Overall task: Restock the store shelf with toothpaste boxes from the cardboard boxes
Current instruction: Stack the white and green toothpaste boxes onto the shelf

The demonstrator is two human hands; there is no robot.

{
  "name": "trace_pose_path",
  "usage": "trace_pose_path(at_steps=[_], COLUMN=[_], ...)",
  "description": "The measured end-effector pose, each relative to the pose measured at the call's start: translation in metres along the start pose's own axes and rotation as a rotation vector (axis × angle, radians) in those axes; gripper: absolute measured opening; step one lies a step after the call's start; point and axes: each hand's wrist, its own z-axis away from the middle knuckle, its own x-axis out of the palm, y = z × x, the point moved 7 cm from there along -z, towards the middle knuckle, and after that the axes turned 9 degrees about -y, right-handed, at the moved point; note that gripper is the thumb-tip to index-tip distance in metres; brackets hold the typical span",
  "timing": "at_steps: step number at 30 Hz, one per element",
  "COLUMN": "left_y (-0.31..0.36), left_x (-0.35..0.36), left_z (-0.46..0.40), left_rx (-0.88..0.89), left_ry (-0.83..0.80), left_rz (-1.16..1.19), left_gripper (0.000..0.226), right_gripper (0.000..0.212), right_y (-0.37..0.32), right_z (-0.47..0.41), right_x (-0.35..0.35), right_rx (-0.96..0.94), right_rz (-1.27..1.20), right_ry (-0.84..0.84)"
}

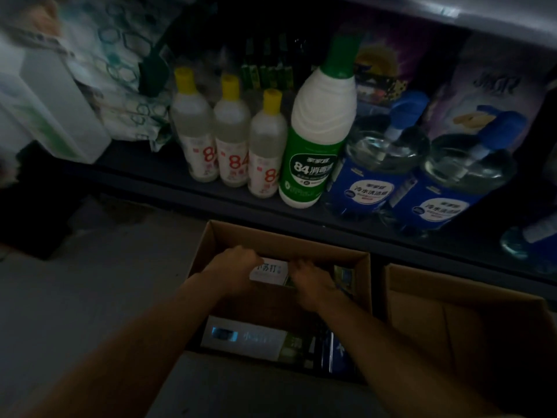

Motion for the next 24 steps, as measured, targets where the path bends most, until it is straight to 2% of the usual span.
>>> trace_pose_path(at_steps=[4, 8, 12, 16, 21, 24], left_y=[-0.011, -0.017, -0.021, -0.016, 0.007, 0.021], left_x=[0.003, 0.001, -0.006, -0.023, -0.07, -0.107], left_z=[-0.005, -0.007, -0.001, 0.018, 0.054, 0.08], left_rx=[-0.006, -0.004, -0.006, 0.0, 0.042, 0.062], left_ry=[-0.001, 0.012, 0.016, 0.052, 0.118, 0.167], left_rz=[0.044, 0.069, 0.03, -0.025, -0.082, -0.099], left_gripper=[0.034, 0.029, 0.033, 0.051, 0.033, 0.042], right_gripper=[0.061, 0.068, 0.057, 0.05, 0.054, 0.046], right_y=[-0.005, -0.005, -0.005, -0.014, -0.021, -0.018], right_z=[-0.005, -0.01, -0.01, 0.008, 0.061, 0.105], right_x=[0.013, 0.027, 0.02, -0.002, -0.059, -0.111], right_rx=[0.039, 0.108, 0.101, 0.028, -0.08, -0.129], right_rz=[0.031, -0.012, 0.022, 0.046, 0.077, 0.141], right_ry=[0.041, -0.012, -0.037, 0.024, 0.153, 0.302])
